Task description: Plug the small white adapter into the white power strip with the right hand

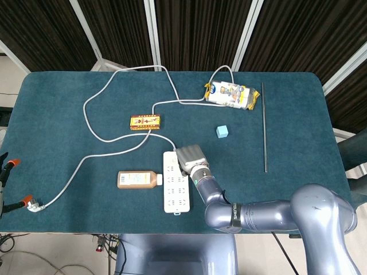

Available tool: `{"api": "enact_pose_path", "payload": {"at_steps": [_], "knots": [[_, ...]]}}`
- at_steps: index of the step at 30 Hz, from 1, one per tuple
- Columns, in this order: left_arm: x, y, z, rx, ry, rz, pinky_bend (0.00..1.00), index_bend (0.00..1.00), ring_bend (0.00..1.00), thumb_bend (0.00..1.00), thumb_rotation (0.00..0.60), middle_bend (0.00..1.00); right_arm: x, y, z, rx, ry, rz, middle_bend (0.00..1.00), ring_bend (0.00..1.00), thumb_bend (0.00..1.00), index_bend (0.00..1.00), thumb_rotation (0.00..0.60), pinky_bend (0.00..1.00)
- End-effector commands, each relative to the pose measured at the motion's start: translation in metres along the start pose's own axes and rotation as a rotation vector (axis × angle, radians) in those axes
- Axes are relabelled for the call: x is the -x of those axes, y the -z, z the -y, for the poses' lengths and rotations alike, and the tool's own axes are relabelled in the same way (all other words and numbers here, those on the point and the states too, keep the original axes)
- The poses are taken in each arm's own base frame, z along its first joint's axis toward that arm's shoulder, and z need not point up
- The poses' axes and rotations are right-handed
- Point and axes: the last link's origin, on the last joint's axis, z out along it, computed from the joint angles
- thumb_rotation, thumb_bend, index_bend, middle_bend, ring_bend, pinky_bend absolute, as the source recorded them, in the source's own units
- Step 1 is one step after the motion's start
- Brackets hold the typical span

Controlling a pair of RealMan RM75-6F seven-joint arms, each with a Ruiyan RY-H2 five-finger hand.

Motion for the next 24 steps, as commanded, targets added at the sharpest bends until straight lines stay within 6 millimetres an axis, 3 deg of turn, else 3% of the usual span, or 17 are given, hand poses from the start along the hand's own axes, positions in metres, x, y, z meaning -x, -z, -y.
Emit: {"api": "enact_pose_path", "payload": {"at_steps": [1, 24], "knots": [[-0.0002, -0.0001, 0.0003, -0.001, 0.001, 0.000, 0.00, 0.20, 0.00, 0.09, 0.600, 0.00, 0.0006, -0.0002, 0.0019, -0.002, 0.002, 0.001, 0.88, 0.91, 0.99, 1.00, 0.600, 1.00], [-0.0009, -0.0004, 0.0008, -0.001, 0.004, -0.001, 0.00, 0.20, 0.00, 0.09, 0.600, 0.00, 0.0094, -0.0068, 0.0037, 0.001, 0.007, 0.019, 0.88, 0.91, 0.98, 1.00, 0.600, 1.00]]}}
